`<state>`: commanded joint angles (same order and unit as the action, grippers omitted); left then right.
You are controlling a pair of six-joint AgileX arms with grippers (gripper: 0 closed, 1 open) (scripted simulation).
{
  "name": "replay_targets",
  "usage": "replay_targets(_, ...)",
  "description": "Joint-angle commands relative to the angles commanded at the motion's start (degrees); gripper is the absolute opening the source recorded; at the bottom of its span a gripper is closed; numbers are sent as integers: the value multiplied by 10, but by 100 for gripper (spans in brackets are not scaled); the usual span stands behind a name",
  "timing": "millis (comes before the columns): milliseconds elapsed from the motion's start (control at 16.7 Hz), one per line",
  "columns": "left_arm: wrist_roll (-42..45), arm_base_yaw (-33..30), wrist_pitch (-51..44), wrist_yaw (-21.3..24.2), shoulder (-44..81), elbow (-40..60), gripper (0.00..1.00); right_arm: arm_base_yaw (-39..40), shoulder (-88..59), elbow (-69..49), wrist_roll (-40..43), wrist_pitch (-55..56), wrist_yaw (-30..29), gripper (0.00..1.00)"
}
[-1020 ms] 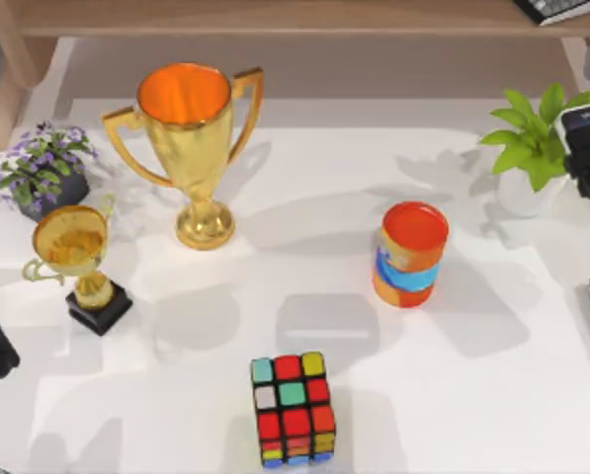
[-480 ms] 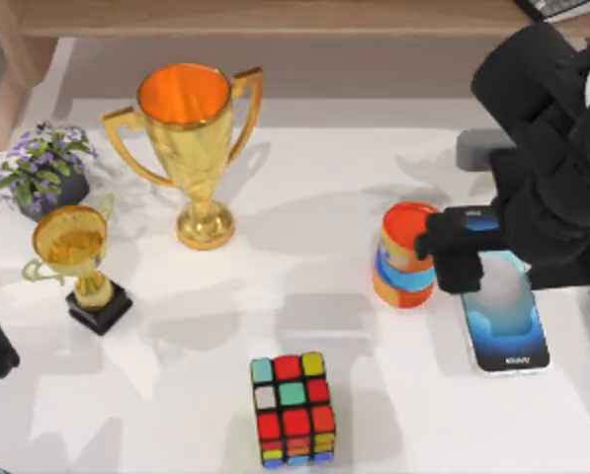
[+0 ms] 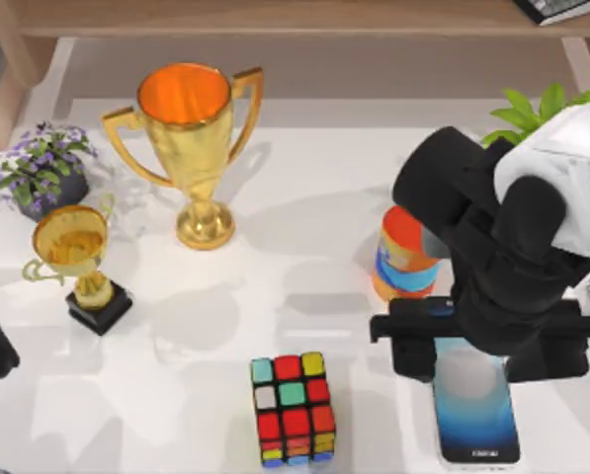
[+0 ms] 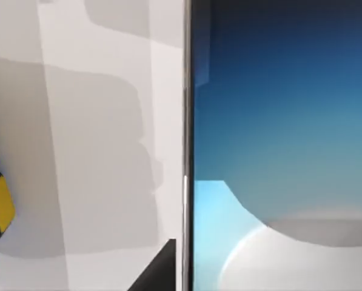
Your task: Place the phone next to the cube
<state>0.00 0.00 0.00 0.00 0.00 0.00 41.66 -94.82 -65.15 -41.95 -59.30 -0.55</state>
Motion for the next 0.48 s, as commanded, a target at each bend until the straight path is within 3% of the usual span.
replay_targets(480, 0, 0, 0, 0, 0, 0, 100, 2, 0, 0, -8, 2, 0, 0)
